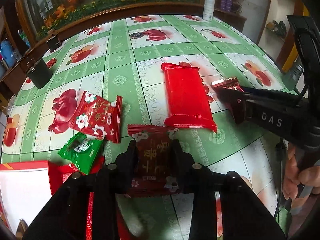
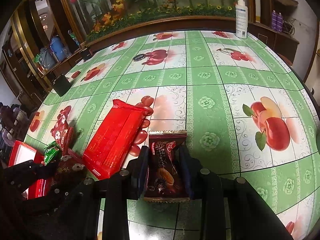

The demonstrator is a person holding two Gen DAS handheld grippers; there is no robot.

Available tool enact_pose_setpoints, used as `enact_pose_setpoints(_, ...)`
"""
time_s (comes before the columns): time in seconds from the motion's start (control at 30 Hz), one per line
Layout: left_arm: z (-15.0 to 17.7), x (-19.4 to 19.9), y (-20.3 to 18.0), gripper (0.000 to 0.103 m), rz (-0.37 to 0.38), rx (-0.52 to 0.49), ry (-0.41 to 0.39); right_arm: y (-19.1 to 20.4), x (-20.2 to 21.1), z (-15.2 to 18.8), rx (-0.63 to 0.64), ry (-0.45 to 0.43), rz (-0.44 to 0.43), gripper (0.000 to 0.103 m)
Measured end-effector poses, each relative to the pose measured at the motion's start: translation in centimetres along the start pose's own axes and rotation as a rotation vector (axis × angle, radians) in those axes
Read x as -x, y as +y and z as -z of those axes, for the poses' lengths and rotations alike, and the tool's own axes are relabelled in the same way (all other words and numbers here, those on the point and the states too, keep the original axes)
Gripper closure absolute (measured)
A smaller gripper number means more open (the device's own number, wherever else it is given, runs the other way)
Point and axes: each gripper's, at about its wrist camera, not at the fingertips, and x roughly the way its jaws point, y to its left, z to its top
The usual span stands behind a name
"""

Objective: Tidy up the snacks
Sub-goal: 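Grasp brown chocolate packet with right tool while left tool grasps red printed packet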

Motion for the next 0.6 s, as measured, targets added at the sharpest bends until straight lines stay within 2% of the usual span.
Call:
enact_pose_setpoints(0.17, 1.4, 1.2, 0.1, 0.072, 0.016, 0.038, -0.006, -0.1, 0.1, 0.0, -0.001, 0.004, 0.0, 0.075)
enact_pose_setpoints(0.33, 3.1, 3.5, 0.1, 0.072, -0.005, 0.054, -0.034, -1.0, 1.1, -0.4, -0.044, -0.039, -0.017, 0.087)
enact_pose_setpoints(0.43, 4.2, 5.1, 0.7, 0.072, -0.009, 0.082, -0.038, -1.8, 0.8, -0.5, -0.077, -0.021, -0.017, 0.087)
enact_pose_setpoints(0.6, 6.2, 9.3, 1.8, 0.072, -0.029, 0.097, -0.106, -5.1, 0.8, -0.8, -0.237, 0.001, -0.145, 0.087)
